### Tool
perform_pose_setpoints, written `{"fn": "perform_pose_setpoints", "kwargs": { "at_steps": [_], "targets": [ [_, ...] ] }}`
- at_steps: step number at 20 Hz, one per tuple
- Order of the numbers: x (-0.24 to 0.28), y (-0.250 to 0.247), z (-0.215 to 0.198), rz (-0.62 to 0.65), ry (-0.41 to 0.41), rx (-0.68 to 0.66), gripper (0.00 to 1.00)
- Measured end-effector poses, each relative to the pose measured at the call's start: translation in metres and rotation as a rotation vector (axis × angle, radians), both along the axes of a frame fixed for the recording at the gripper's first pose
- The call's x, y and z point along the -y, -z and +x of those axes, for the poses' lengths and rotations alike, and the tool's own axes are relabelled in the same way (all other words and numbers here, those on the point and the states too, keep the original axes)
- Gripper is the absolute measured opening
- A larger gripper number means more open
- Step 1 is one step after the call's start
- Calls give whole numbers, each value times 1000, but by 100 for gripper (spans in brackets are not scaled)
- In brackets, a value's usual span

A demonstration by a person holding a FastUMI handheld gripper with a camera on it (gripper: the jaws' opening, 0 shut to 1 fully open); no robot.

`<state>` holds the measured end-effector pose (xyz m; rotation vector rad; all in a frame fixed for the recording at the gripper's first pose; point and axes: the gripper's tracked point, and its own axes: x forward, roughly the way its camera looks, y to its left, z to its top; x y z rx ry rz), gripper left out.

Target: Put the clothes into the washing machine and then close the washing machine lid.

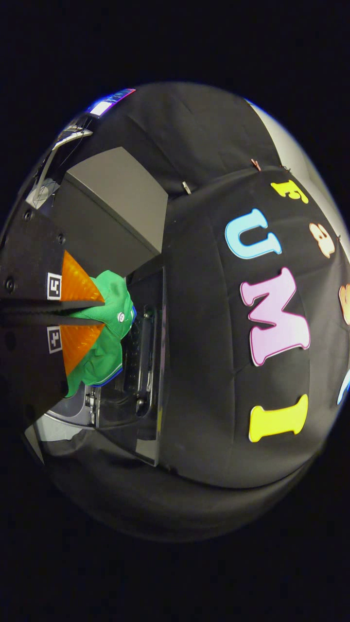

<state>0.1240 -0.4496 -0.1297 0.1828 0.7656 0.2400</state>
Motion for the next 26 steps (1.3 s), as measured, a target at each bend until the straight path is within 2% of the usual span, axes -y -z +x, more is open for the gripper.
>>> {"fn": "perform_pose_setpoints", "kwargs": {
  "at_steps": [5,9,16,19,26],
  "targets": [
    [9,19,-2,-20,-4,-18,5],
    [10,52,-1,-85,-15,-28,5],
    [7,134,-27,-137,11,-192,5],
    [10,173,-30,-196,24,-251,5],
    [6,225,-34,-249,42,-342,5]
  ]
}}
